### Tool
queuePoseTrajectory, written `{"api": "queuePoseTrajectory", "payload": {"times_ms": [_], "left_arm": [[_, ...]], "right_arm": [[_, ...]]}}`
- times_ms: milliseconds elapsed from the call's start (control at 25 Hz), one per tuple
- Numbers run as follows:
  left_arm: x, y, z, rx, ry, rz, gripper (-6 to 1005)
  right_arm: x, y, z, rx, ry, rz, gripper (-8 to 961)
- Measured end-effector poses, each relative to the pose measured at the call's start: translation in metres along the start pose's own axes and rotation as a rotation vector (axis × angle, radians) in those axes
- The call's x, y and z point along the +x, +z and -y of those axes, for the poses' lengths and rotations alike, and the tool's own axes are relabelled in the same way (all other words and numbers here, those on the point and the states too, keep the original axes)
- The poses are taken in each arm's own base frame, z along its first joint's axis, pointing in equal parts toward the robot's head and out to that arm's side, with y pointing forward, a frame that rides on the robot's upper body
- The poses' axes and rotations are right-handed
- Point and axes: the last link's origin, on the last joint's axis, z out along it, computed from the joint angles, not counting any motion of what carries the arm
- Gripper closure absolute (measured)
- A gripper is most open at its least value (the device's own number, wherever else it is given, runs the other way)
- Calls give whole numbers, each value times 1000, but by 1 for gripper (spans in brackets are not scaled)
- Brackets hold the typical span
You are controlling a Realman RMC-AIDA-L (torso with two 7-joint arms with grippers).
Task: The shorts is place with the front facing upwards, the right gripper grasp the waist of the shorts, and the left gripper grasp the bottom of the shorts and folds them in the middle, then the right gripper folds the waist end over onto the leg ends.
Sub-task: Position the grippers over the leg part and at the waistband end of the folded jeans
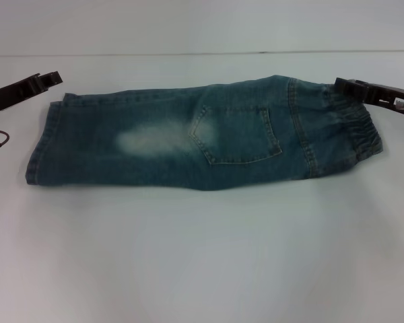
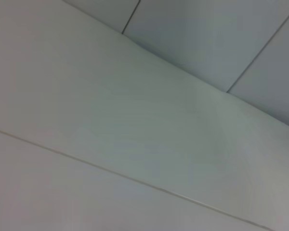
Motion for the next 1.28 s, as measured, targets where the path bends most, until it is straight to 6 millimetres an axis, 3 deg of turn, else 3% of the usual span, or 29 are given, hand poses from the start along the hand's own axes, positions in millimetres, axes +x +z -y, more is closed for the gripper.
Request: {"api": "queuePoseTrajectory", "payload": {"times_ms": [360, 440, 600, 680, 840, 1000, 1280], "left_arm": [[-3, -4, -1, -32, 0, 12, 521], [-5, -6, -2, -49, -5, 18, 287], [-6, -14, -5, -112, 3, 14, 160], [-9, -20, -13, -188, 43, -12, 96], [-16, -36, -29, -358, 132, -72, 83], [-26, -45, -43, -478, 200, -33, 71], [-42, -54, -77, -701, 353, 134, 62]], "right_arm": [[3, -10, 7, -8, 27, -5, 283], [2, -15, 10, -15, 38, -7, 219], [-7, -32, 18, -43, 42, 0, 72], [-17, -43, 21, -68, 36, 1, 74], [-43, -69, 22, -122, 16, -39, 79], [-68, -89, 12, -169, -10, -156, 80], [-100, -100, -19, -157, -32, -523, 82]]}}
